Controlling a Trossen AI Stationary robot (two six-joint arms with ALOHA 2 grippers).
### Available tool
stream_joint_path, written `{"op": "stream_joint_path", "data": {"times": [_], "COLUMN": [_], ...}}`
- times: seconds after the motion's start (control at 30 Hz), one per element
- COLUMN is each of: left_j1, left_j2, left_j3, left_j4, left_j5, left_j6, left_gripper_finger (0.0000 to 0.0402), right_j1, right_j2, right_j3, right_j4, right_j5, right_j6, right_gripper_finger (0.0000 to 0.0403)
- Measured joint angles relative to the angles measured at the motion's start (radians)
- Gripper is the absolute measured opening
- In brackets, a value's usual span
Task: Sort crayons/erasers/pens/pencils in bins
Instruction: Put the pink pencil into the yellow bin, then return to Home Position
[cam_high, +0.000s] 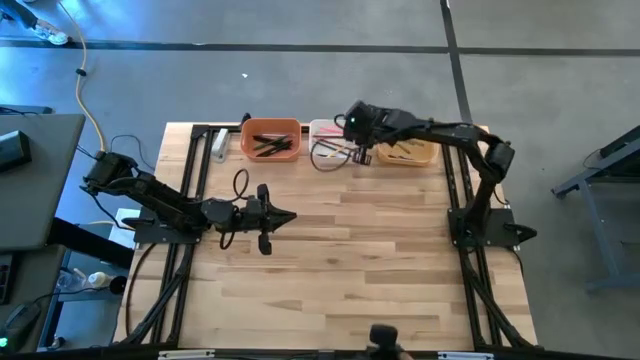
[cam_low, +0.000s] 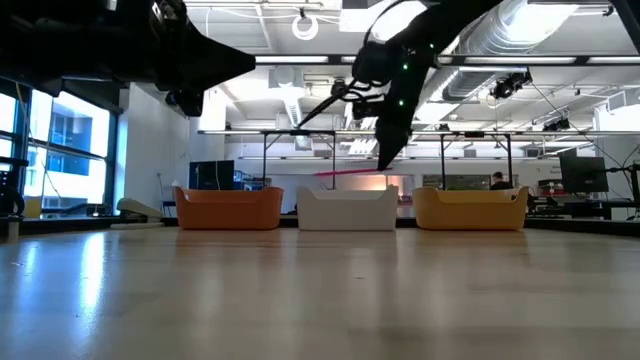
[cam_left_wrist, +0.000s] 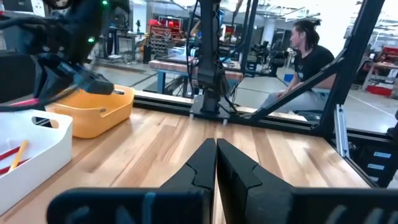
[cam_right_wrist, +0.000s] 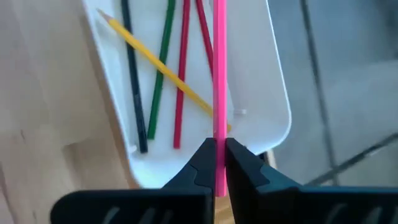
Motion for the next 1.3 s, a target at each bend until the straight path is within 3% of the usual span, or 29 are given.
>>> {"op": "stream_joint_path", "data": {"times": [0.17,0.33,0.5,0.97,1.3], "left_j1": [0.006,0.006,0.006,0.006,0.006], "left_j2": [0.000,0.000,0.000,0.001,0.001], "left_j3": [0.000,0.000,0.000,0.000,0.000], "left_j4": [0.000,-0.001,-0.001,-0.002,-0.005], "left_j5": [0.000,0.000,0.000,0.000,0.000], "left_j6": [0.000,0.009,0.007,0.009,0.017], "left_gripper_finger": [0.0003,0.0003,0.0003,0.0003,0.0003], "right_j1": [-0.069,-0.078,-0.078,-0.087,-0.097], "right_j2": [0.055,0.092,0.097,0.148,0.148], "right_j3": [0.000,0.000,0.000,0.000,0.000], "right_j4": [0.037,0.055,0.073,0.136,0.138], "right_j5": [-0.082,-0.093,-0.170,-0.184,-0.168], "right_j6": [0.001,0.006,0.120,0.243,0.240], "right_gripper_finger": [0.0007,0.0007,0.0007,0.0009,0.0077]}}
